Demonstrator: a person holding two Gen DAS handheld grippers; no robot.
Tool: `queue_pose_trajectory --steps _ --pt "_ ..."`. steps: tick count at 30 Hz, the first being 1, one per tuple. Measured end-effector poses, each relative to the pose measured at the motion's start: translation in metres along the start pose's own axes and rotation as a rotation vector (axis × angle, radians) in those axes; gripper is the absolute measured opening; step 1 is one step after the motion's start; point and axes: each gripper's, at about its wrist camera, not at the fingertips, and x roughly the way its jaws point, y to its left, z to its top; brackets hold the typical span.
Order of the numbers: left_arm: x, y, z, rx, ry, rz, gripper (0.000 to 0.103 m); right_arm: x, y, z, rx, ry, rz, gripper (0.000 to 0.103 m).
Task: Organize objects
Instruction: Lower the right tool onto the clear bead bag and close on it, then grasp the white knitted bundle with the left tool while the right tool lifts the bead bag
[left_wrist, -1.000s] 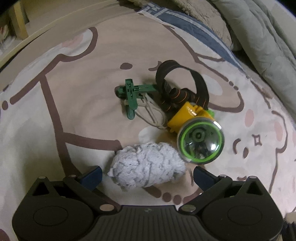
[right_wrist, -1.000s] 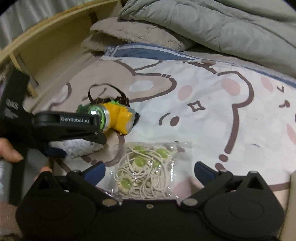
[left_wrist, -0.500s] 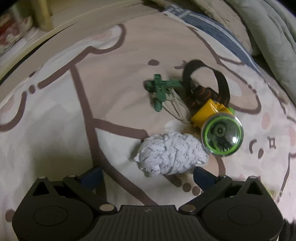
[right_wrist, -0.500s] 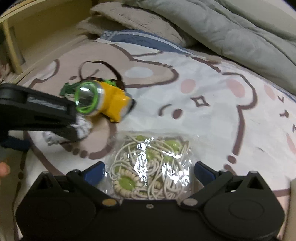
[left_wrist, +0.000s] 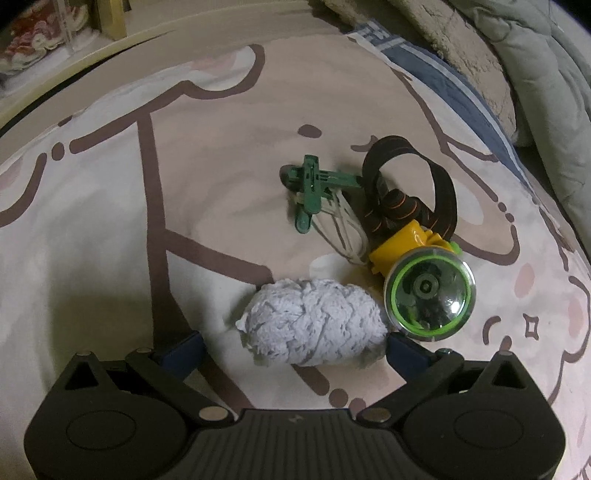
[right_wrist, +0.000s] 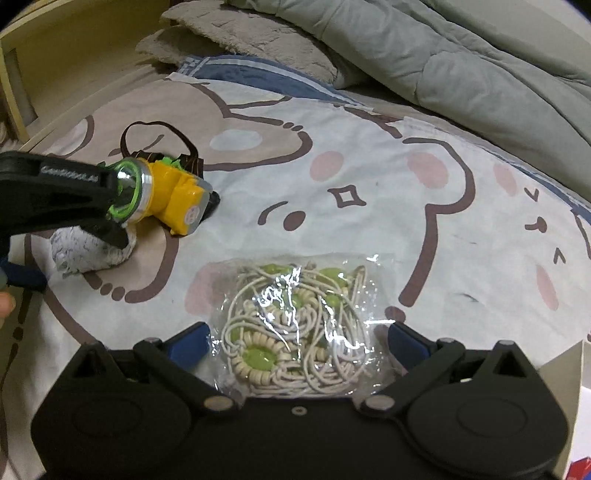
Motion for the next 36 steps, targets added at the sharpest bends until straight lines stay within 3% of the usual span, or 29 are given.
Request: queue_pose_trajectory --steps 11,18,25,28,34,36 --pt "0.005 -0.004 -0.002 0.036 -0.050 0.012 0.101 0.005 -0.010 -0.004 0.047 -0.003 0.047 0.099" --pt "-0.008 0.000 0.000 0.083 -0.039 -0.059 0.077 0.004 -0.019 0.003 0.150 0.005 0.068 0.089" --pt "-0.018 0.009 0.000 0.104 -0.024 -0.119 0.065 -0.006 -0.019 0.004 0.124 -0.014 0.079 0.075" --pt "-0.024 0.016 0.001 0.106 -0.014 -0.151 0.052 -0.012 -0.019 0.006 0.128 -0.019 0.081 0.073" --pt "-0.035 0.026 0.002 0.104 -0.011 -0.203 0.050 -0.026 -0.016 0.006 0.111 -0.022 0.062 0.072" --pt "-0.037 0.027 0.004 0.101 -0.018 -0.209 0.042 -0.033 -0.015 0.005 0.102 -0.027 0.055 0.072"
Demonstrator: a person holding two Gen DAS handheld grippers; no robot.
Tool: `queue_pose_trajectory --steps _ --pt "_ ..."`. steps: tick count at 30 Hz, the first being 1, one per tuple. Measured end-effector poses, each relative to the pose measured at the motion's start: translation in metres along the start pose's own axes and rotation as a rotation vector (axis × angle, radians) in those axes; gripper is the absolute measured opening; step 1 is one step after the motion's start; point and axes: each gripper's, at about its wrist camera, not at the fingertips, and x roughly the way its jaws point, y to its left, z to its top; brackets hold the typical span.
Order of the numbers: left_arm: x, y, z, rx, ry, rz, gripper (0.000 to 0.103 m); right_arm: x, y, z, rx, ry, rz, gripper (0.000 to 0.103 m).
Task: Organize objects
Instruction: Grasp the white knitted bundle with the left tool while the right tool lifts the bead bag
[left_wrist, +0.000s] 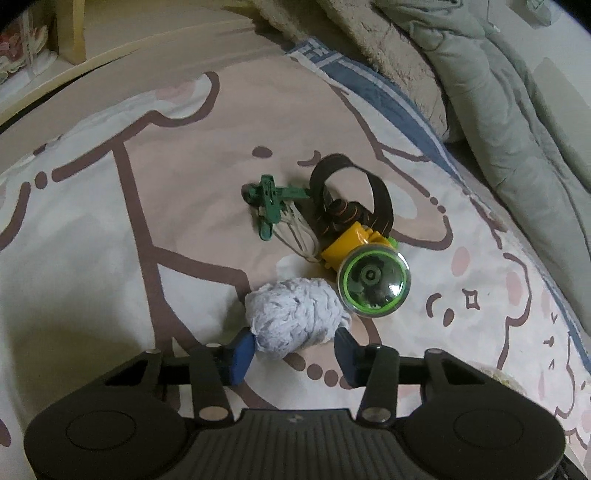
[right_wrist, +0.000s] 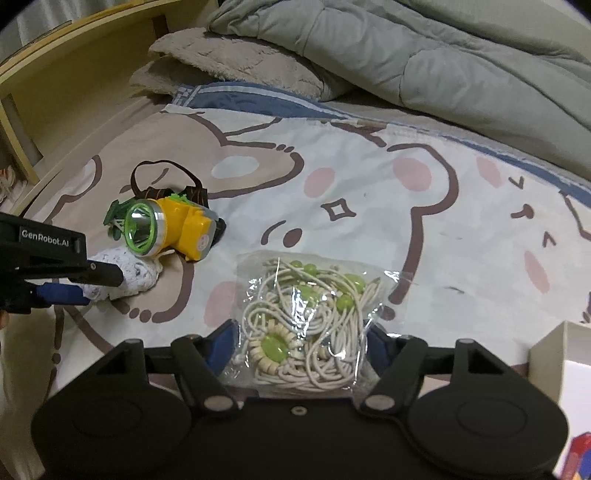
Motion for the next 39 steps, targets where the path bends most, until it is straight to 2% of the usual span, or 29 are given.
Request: queue_pose_trajectory --steps 2,6,10,13,14,18,23,28,31,35,39 --pt "-0.001 0.000 0.003 -0.008 -0.002 -0.004 0.037 -0.009 0.000 -0.002 -0.009 -0.003 -0.007 0.072" --pt "-0.007 0.003 0.008 -0.019 -0.012 -0.031 0.037 -0.032 -0.004 -0.007 -0.003 -0.005 -0.014 0.072" --pt "-0.008 0.008 0.017 0.010 -0.014 -0.066 0.044 -0.058 -0.012 -0.015 0.024 -0.015 -0.005 0.072" --pt "-0.008 0.014 0.020 -0.024 -0.005 -0.057 0.070 -0.074 -0.019 -0.020 0.054 -0.025 0.004 0.072" --pt "-0.008 0.015 0.020 -0.031 -0.005 -0.047 0.082 -0.079 -0.021 -0.021 0.068 -0.027 0.008 0.072" --pt "-0.008 0.004 0.018 0.001 -0.024 -0.008 0.095 -0.096 -0.026 -0.022 0.109 -0.041 0.037 0.072" --pt "0.004 -0.020 0.004 0.117 -0.022 0.070 0.098 -0.108 -0.029 -0.015 0.139 -0.074 0.084 0.073" --pt "0.021 -0.035 -0.009 0.157 -0.047 0.145 0.098 -0.106 -0.035 -0.013 0.132 -0.070 0.104 0.073" --pt "0.030 -0.038 -0.011 0.139 -0.085 0.197 0.098 -0.100 -0.040 -0.014 0.130 -0.050 0.103 0.073" --pt "0.042 -0.033 -0.010 0.036 -0.082 0.222 0.099 -0.093 -0.046 -0.016 0.141 -0.028 0.117 0.073" --pt "0.049 -0.036 -0.012 0.041 -0.122 0.287 0.099 -0.088 -0.050 -0.017 0.141 -0.016 0.122 0.073"
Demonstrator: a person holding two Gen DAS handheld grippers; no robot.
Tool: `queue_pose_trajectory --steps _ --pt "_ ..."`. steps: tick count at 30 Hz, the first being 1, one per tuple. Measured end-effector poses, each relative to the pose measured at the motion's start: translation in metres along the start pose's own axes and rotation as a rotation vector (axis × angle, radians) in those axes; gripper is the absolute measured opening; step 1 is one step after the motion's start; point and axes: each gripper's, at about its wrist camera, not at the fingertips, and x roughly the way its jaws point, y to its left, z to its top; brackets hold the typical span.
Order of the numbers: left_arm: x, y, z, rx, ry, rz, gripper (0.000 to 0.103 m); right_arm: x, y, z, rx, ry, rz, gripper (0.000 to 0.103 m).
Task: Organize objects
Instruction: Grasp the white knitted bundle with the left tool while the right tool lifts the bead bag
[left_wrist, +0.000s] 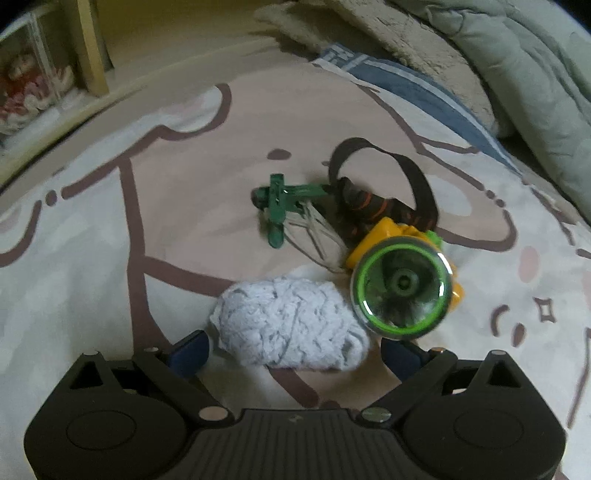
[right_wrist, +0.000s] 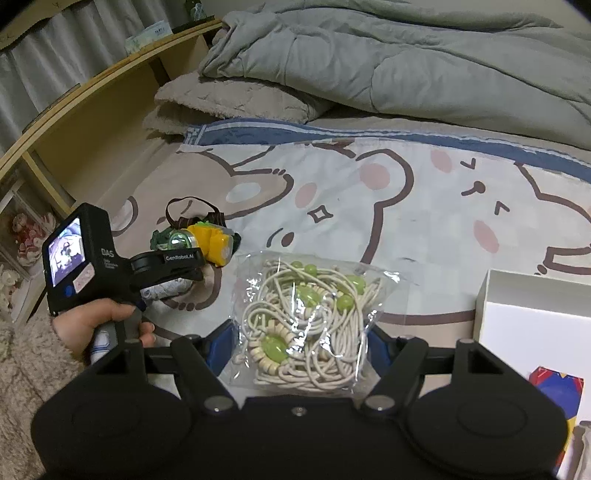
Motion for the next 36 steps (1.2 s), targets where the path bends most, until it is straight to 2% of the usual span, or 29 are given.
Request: queue_pose_trajectory --steps 4,7,9,15,24,36 --pt "0.003 0.001 0.002 0.042 -0.034 0.027 0.098 0.000 -0.005 0.000 0.012 0.004 0.001 0.073" --pt "0.003 0.006 0.004 0.059 -0.040 0.001 0.091 -0.001 -0.008 0.001 0.017 0.000 0.000 0.073" --pt "0.001 0.008 0.005 0.055 -0.042 -0.014 0.080 -0.001 -0.009 0.001 0.019 -0.003 -0.002 0.073" --pt "-0.005 0.016 0.007 0.035 -0.028 -0.068 0.073 -0.003 -0.005 -0.002 0.008 0.001 -0.005 0.073" --pt "-0.034 0.026 0.003 0.091 -0.046 -0.136 0.072 -0.011 0.002 -0.005 0.001 -0.012 -0.016 0.073" --pt "-0.099 0.024 -0.015 0.204 -0.112 -0.286 0.072 -0.034 0.013 -0.014 -0.048 -0.083 -0.032 0.073"
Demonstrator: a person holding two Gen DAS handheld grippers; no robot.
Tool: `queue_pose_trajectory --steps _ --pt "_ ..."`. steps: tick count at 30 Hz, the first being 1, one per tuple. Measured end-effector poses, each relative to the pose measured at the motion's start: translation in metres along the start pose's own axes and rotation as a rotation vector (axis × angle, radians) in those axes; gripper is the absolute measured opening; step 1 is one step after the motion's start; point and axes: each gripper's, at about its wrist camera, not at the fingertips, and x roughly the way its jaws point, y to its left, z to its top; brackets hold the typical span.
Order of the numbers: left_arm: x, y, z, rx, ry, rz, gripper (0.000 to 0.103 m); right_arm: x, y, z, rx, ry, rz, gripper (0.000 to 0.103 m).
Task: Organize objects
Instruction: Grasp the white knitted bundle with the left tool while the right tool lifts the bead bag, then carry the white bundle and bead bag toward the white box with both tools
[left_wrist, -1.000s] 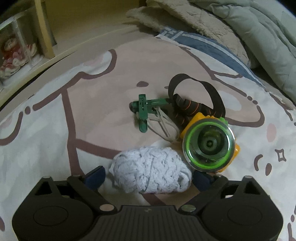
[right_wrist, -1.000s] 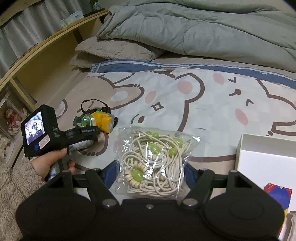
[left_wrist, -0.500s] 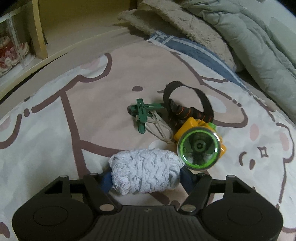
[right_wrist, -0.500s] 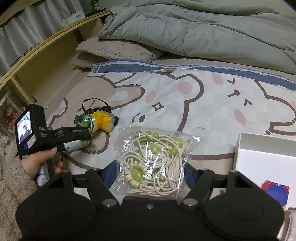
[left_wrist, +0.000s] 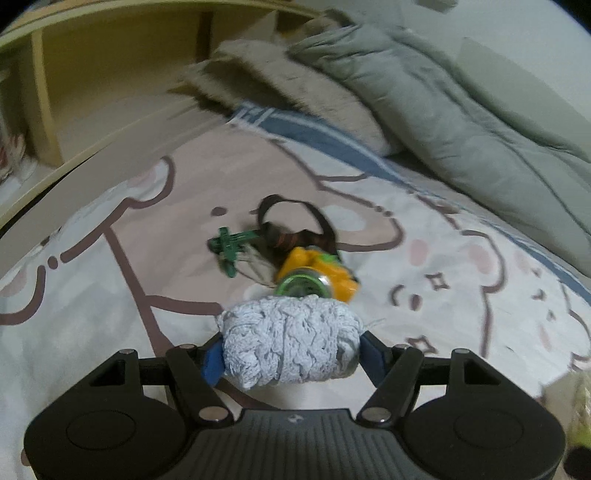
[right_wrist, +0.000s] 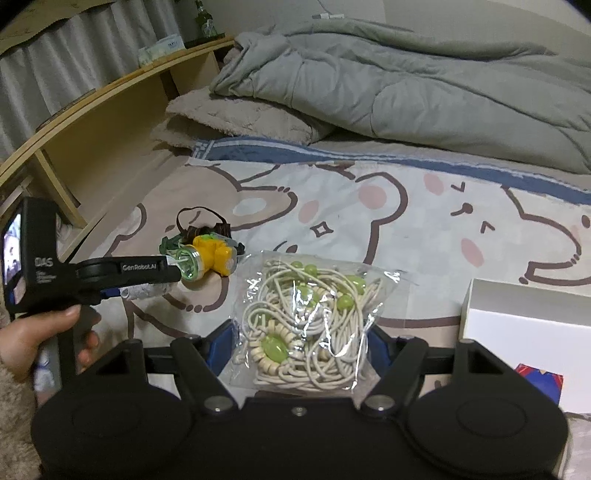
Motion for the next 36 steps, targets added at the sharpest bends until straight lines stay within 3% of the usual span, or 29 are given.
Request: queue_pose_trajectory --steps 8,21,36 --pt "-0.037 -0.011 -0.011 0.061 -0.027 -0.106 0.072 -0.016 0.002 -0.004 -0.031 -0.051 -0.024 0.073" --pt "-0.069 -0.035 -0.031 0.181 -0.066 -0.169 0.072 -0.030 0.000 -0.021 -0.076 -0.119 -0.104 0.073" --pt "-0.086 -0.079 -0.037 0.225 -0.092 -0.257 0.072 -0.088 -0.053 -0.025 -0.029 -0.195 -0.166 0.073"
